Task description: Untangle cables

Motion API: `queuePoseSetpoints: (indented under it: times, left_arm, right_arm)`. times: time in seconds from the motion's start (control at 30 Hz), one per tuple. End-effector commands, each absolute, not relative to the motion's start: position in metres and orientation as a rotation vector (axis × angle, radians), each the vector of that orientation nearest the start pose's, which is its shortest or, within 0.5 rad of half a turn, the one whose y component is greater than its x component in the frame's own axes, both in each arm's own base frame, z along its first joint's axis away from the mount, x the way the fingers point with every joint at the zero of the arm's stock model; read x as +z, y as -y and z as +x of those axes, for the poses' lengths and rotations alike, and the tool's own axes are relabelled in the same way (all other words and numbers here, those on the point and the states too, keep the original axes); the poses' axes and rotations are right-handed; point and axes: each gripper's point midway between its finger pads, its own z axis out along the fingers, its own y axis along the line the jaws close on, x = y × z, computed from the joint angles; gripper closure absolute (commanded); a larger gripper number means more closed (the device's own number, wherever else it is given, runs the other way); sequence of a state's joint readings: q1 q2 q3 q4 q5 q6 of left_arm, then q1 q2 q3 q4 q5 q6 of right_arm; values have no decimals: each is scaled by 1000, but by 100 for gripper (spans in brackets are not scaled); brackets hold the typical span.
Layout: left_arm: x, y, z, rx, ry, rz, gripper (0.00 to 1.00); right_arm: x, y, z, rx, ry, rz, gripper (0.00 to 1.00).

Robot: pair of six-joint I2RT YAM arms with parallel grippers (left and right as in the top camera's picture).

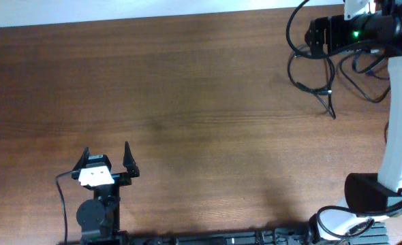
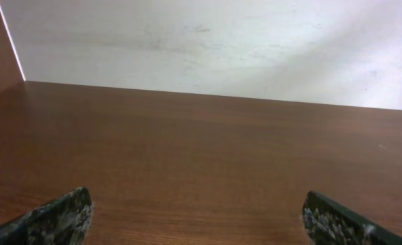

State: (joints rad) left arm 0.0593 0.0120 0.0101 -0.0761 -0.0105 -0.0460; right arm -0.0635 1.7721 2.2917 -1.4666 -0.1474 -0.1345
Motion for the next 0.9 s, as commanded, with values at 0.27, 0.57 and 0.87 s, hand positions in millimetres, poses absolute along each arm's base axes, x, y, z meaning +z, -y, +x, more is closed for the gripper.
queuePoseSetpoints:
  times: [0.27, 0.57, 0.87]
  left_arm:
    - [156, -14, 245, 13, -1650, -72, 1]
    - [156, -14, 245, 13, -1649, -71, 1]
    - [156, -14, 245, 13, -1649, -72, 1]
  right_arm:
    - [371, 1, 397, 71, -2416, -168, 1]
    - [365, -9, 381, 109, -2364, -194, 1]
    - [286, -15, 363, 111, -2191, -216, 1]
